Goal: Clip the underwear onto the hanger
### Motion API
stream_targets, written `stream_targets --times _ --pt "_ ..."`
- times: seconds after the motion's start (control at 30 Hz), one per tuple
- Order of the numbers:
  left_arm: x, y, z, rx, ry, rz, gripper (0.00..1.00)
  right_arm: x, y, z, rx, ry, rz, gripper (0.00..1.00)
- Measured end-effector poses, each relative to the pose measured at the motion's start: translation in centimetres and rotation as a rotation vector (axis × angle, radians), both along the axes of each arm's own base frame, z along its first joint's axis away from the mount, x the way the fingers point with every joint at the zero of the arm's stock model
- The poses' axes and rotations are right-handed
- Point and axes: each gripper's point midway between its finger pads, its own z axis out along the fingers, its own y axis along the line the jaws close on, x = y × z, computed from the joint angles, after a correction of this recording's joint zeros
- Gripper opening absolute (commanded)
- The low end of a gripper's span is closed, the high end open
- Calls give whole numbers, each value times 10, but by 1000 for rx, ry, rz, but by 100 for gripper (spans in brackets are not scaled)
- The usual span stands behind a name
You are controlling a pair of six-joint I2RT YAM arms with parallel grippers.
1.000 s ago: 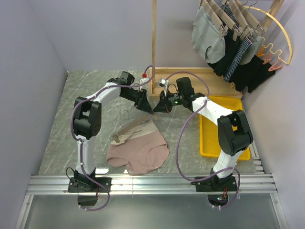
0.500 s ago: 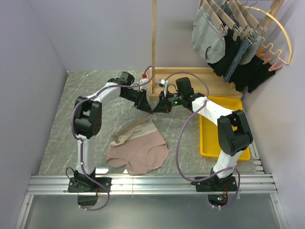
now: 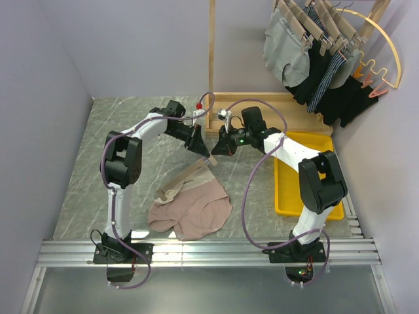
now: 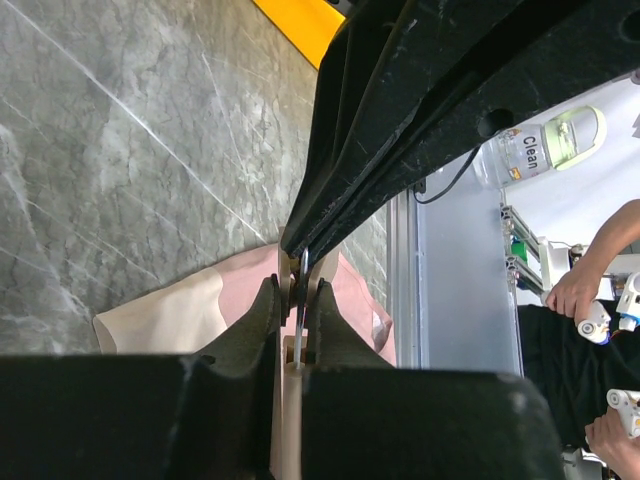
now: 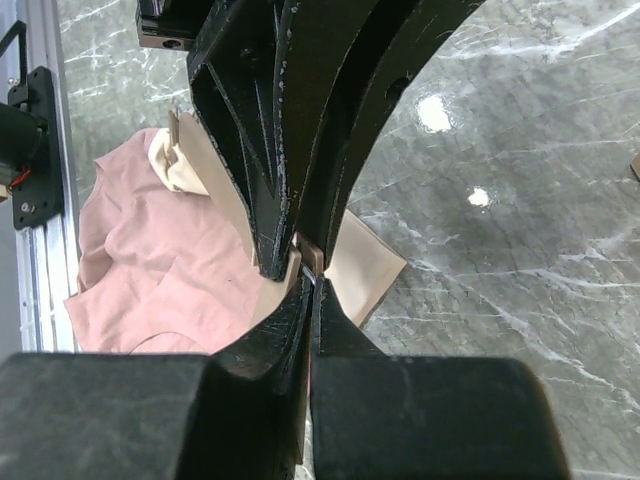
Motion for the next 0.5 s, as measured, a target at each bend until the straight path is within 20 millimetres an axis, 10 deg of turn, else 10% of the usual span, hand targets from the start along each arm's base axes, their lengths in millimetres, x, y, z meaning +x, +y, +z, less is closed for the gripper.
stream_targets --times 0.1,0.33,0.5 --pt "0 0 0 -2 -1 -1 0 0 0 0 0 0 0 0" --pt "-3 3 0 -2 -10 -15 0 4 -4 0 -1 26 -33 42" --pt "2 9 1 -6 -41 -27 0 25 -27 5 41 116 -168 43"
